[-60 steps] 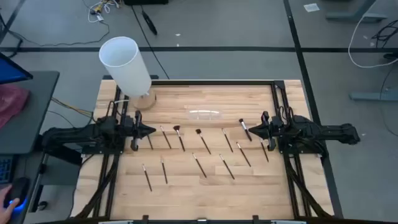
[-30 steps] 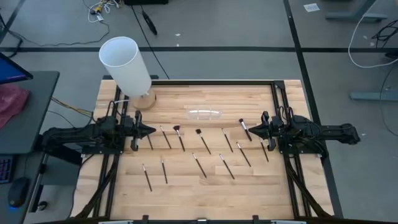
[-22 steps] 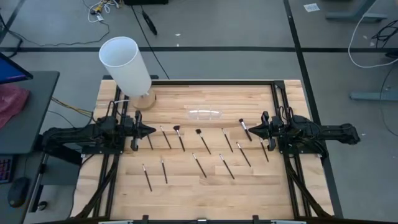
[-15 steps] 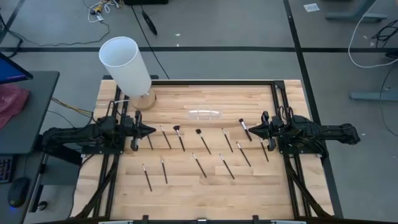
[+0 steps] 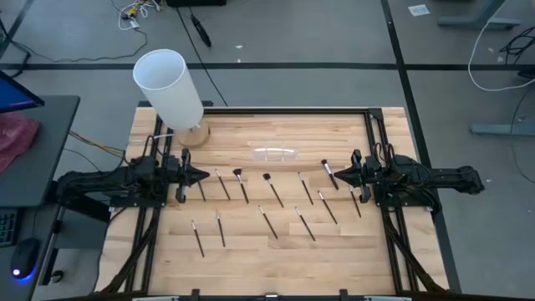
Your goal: Put items in baskets/containers
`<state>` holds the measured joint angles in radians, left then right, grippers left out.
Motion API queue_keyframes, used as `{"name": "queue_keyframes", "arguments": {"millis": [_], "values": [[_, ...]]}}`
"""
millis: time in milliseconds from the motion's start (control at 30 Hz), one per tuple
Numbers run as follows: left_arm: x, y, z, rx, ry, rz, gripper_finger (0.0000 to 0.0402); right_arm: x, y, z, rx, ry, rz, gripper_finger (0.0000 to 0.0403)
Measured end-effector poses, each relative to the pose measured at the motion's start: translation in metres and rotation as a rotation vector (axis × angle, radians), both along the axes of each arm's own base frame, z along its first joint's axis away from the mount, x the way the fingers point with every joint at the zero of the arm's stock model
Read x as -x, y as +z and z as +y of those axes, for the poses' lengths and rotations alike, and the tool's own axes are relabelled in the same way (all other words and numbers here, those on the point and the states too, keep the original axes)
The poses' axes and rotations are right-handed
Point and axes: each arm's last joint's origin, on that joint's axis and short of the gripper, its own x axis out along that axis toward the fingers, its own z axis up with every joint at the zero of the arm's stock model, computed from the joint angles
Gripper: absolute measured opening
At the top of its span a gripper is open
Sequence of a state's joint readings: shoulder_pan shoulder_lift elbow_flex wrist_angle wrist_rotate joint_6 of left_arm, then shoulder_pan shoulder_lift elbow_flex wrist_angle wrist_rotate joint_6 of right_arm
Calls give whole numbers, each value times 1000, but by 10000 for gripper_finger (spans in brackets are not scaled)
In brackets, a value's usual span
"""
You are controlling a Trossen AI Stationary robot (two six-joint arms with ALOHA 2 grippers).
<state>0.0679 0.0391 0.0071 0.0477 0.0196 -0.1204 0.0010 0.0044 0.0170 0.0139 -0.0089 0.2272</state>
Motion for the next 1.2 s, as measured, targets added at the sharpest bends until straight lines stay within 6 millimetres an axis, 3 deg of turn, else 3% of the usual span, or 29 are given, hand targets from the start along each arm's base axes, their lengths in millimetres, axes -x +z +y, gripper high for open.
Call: {"name": "queue_keyframes", "arguments": {"millis": [633, 1033, 1200], "values": [[0, 0, 0, 0, 0, 0, 5, 0, 2, 0, 24, -2, -16, 13], [0, 0, 0, 0, 0, 0, 5, 8, 36, 0, 71, -18, -385, 13], [0, 0, 0, 0, 0, 0, 5, 16, 50, -4, 147, -196, -535, 13]]}}
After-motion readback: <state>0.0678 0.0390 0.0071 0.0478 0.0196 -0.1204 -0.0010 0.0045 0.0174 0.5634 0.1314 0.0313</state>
